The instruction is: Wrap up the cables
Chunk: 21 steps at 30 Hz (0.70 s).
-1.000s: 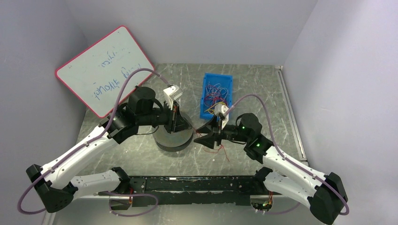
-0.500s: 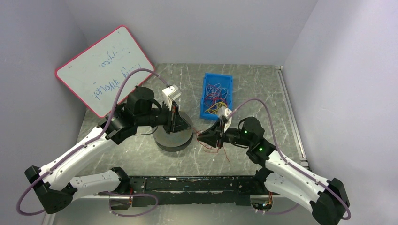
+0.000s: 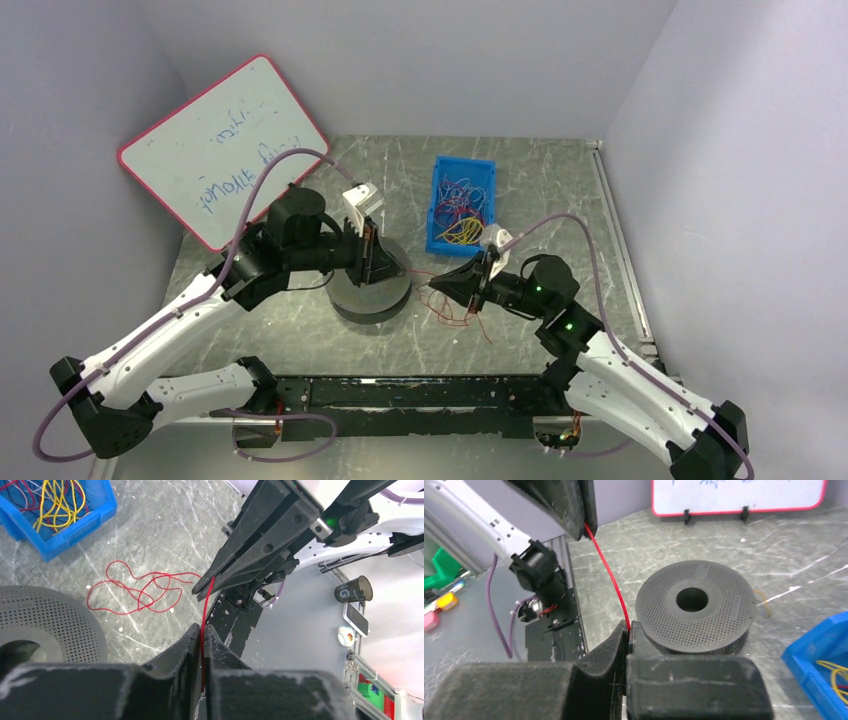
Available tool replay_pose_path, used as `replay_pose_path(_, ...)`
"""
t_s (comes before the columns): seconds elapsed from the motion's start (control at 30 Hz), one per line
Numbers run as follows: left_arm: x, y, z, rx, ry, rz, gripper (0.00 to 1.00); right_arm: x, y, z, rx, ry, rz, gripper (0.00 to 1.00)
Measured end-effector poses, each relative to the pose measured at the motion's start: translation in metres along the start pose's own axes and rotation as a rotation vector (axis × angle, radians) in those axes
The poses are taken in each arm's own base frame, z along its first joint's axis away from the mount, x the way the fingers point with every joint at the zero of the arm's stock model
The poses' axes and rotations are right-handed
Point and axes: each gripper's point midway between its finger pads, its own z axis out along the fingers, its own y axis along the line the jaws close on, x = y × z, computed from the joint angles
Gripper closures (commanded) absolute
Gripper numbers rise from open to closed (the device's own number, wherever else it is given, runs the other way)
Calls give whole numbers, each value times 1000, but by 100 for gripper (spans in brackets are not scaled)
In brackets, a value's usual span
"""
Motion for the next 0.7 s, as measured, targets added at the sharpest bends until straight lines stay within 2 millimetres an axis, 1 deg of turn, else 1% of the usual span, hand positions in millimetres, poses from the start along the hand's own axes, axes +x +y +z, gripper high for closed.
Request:
replay_pose_path(0.1,-1,-2,-3,4,-15,7,46,-16,-3,-3,41,-26,-18,100)
replay_pose_path(0.17,-5,-3,-8,-3,-41,18,35,-33,-5,-4,69,-46,-38,100)
replay_pose_path(0.27,-16,-1,-17,-46,-106,29,24,-71,-6,-6,113,-89,-82,100)
replay_pose_path(0.37,-29,2,-33,-108,-193,38,19,-110,-8,-11,163,-143,-129,100)
replay_pose_path(0.43,-38,3,-47,-141,-262,48,18,-137,-7,-14,191,-183,-155,100)
replay_pose_path(0.5,-43,3,-55,-155,-307,56,19,-158,-6,-16,209,-214,-171,100)
replay_pose_path(0.6,-46,2,-61,-159,-338,62,19,-188,-4,-16,219,-257,-184,100)
replay_pose_path(0.7,-45,6,-54,-162,-333,56,19,-216,-1,-14,225,-298,-188,100)
